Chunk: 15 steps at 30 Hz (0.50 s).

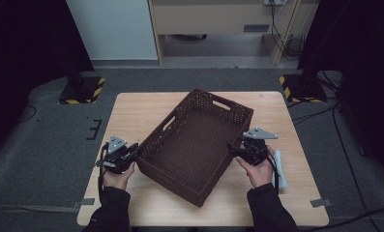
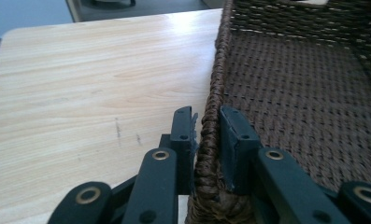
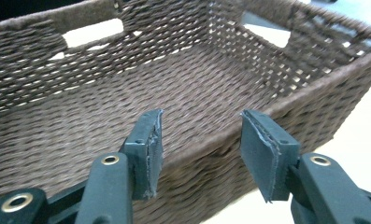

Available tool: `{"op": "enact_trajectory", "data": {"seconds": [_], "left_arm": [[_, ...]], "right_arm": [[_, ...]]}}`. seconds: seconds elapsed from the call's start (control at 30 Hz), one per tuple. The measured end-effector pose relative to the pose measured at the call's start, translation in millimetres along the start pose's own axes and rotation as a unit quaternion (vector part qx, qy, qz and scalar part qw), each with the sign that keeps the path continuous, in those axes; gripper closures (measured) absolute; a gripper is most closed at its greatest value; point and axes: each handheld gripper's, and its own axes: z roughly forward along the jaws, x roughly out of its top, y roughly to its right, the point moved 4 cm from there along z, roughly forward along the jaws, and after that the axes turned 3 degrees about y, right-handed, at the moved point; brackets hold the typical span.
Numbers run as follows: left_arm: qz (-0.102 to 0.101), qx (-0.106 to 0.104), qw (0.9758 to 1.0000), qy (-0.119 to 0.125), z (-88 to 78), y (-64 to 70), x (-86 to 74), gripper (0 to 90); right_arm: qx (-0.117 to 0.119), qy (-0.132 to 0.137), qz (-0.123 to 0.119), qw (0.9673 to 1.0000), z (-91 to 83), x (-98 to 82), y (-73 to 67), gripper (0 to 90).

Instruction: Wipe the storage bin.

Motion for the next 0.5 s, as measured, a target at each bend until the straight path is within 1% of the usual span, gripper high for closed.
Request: {"op": "enact_trajectory", "data": {"seconds": [0.03, 0.1, 0.17, 0.23, 0.3, 0.37, 0.43, 0.5], "left_arm": [[-0.002, -0.001, 1.0000, 0.000, 0.1, -0.2, 0.2, 74.6], [0.002, 0.002, 1.0000, 0.000, -1.4, 0.5, 0.4, 74.0], [0.000, -0.003, 1.0000, 0.005, -5.0, 1.7, 0.8, 73.3], [0.001, -0.002, 1.0000, 0.006, -8.9, 2.5, 0.3, 72.0], [-0.002, 0.000, 1.0000, 0.002, -10.5, 1.6, -0.7, 72.5], [-0.005, 0.002, 1.0000, 0.001, -10.0, 0.4, -0.4, 74.7], [0.001, 0.010, 1.0000, 0.000, -8.8, -0.6, 0.4, 75.6], [0.002, 0.010, 0.9999, 0.000, -7.0, -2.0, 1.4, 75.8]], "right_arm": [[-0.003, 0.004, -0.001, 1.0000, 2.4, -0.8, 1.7, 46.5], [-0.005, 0.009, 0.001, 0.9999, 4.8, -1.2, 3.1, 47.1], [-0.006, 0.007, -0.002, 1.0000, 4.6, -1.5, 2.9, 47.3], [-0.006, 0.007, 0.006, 0.9999, 4.5, -2.0, 2.9, 47.5], [-0.004, 0.004, 0.010, 0.9999, 3.6, -2.6, 3.3, 48.2], [-0.003, 0.002, 0.016, 0.9999, 2.3, -2.6, 2.4, 48.3], [-0.003, 0.000, 0.013, 0.9999, 0.2, -3.3, 0.8, 48.1], [-0.003, -0.004, 0.014, 0.9999, -1.2, -2.8, -1.1, 47.8]]}}
